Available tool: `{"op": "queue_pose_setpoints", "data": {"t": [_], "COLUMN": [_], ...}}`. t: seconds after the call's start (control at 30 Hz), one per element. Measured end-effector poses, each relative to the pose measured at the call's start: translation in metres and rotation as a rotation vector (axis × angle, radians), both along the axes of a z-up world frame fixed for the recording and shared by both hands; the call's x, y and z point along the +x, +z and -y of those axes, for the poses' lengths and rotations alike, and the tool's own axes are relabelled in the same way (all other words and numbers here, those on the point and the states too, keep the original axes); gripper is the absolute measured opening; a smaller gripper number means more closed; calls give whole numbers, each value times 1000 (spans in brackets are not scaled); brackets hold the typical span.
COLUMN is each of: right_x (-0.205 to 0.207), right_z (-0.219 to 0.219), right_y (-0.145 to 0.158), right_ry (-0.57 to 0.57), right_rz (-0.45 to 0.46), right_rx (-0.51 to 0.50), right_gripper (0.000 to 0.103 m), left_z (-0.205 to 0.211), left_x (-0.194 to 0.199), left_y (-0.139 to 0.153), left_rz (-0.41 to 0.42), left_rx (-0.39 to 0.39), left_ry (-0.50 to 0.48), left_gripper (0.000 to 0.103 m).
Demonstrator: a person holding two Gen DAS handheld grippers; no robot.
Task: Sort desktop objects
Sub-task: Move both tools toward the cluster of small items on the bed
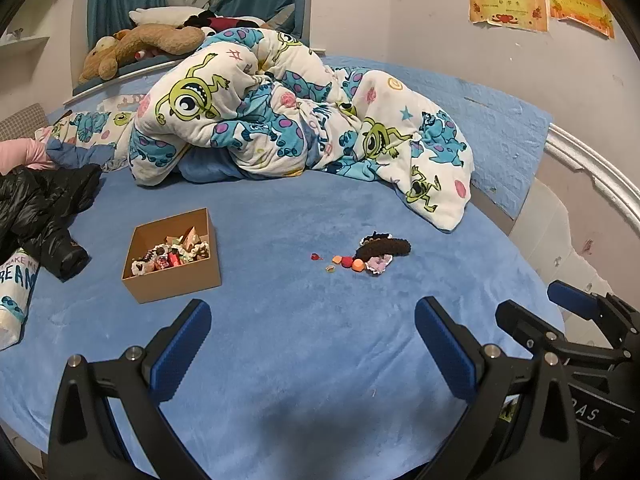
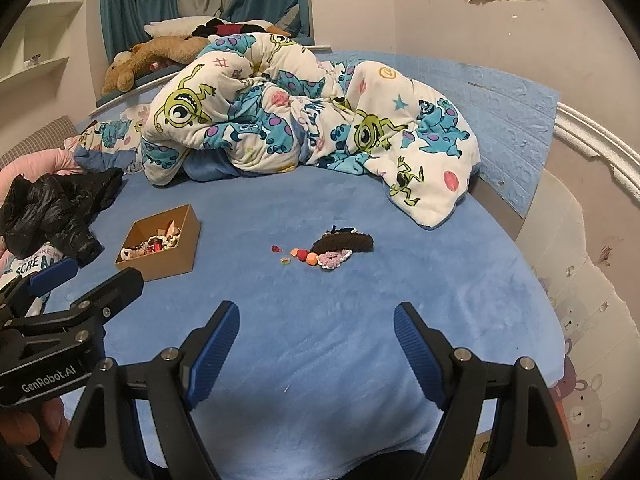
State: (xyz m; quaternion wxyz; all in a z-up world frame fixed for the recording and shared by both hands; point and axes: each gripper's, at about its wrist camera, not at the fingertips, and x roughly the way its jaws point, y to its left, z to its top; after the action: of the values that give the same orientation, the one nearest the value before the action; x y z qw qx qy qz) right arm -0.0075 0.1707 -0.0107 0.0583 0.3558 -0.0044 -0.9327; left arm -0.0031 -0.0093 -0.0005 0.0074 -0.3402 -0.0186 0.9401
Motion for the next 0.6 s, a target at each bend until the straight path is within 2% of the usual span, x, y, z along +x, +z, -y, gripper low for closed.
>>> {"op": "queue_pose_setpoints", "data": {"t": [0.6], "right_x": [-20], "right_z": [5], "right_y": [-8], "right_ry": [-3], "right_rz": [18], "right_rx": [5], "right_gripper": [82], "left_z": [1], "left_x": [-20], "left_y": [-19], "left_rz": [25], "left_rx": [-5], "left_ry": [-1], "left_gripper": [103]}}
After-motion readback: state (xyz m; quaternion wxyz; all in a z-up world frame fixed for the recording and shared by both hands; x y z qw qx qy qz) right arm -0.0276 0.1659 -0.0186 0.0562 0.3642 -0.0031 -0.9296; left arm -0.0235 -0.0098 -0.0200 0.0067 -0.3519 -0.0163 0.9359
